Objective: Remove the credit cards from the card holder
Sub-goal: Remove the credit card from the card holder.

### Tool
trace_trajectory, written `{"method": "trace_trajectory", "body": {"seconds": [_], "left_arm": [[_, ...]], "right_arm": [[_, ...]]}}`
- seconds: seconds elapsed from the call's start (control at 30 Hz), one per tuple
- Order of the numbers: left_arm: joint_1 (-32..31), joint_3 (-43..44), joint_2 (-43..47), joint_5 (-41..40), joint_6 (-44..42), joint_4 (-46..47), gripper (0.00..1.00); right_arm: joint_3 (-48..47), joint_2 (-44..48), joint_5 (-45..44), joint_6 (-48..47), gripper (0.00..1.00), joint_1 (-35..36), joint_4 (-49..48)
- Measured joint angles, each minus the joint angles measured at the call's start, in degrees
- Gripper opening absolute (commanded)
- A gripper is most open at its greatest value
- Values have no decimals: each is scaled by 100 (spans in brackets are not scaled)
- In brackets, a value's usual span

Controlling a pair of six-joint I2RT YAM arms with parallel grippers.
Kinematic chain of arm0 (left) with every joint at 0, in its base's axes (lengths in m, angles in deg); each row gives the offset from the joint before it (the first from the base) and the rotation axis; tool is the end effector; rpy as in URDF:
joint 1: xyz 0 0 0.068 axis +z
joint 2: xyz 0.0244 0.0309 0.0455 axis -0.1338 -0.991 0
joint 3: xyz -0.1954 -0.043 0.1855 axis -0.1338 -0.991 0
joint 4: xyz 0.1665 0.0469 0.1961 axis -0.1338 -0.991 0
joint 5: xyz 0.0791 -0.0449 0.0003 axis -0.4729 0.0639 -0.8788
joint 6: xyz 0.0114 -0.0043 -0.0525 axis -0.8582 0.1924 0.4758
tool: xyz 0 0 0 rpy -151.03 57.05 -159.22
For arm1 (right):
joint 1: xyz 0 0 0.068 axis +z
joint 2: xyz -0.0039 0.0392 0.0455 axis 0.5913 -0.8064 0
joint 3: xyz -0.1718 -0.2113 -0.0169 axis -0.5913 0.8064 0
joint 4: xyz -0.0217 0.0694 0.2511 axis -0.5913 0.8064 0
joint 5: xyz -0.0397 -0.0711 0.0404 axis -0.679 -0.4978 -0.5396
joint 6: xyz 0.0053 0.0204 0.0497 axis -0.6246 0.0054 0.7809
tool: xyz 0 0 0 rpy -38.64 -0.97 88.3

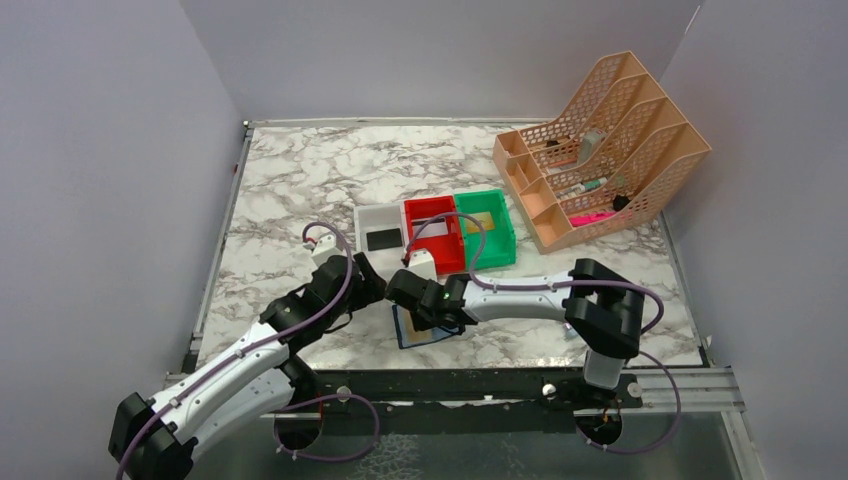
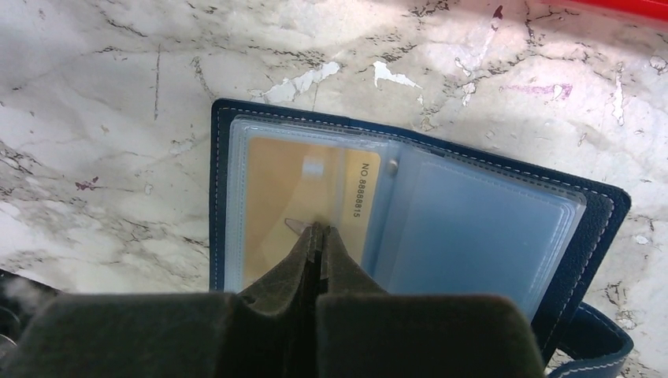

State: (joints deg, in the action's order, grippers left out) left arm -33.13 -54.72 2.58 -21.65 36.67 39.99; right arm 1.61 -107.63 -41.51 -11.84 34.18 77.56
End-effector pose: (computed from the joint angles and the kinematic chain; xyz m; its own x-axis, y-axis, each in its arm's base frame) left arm 0.1266 -0.0955 0.2151 -0.6613 -0.4195 -0.6219 -0.1064 0.8731 -0.4758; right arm 0.1317 0.3352 0.1680 -0.8151 -0.2570 -0.5192 -0.3607 0.9265 0.1077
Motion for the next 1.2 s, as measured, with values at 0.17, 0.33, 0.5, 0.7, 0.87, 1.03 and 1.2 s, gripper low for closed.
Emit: {"method": "trace_trajectory", "body": {"seconds": [0.17, 0.33, 0.5, 0.7, 0.87, 1.03, 1.2], "left_arm": [[0, -57, -162, 195, -85, 142, 72], [0, -63, -498, 542, -210, 361, 72], [0, -72, -723, 796, -293, 549, 72], [0, -72, -898, 1095, -402, 817, 72], [0, -74, -1121, 1530, -520, 1084, 71], [0, -83, -1366, 2068, -619, 1506, 70], [0, -79, -1574, 2428, -667, 1814, 69]], "right_arm": [[173, 122, 118, -101, 2, -26, -221], [629, 507, 511, -197, 27, -175, -518], [695, 833, 573, -295, 30, -201, -507], [776, 870, 527, -247, 22, -420, -481], [1014, 625, 531, 24, 16, -614, -570], [1414, 828, 577, 391, 15, -682, -999], [1705, 992, 680, 621, 14, -719, -1375]]}}
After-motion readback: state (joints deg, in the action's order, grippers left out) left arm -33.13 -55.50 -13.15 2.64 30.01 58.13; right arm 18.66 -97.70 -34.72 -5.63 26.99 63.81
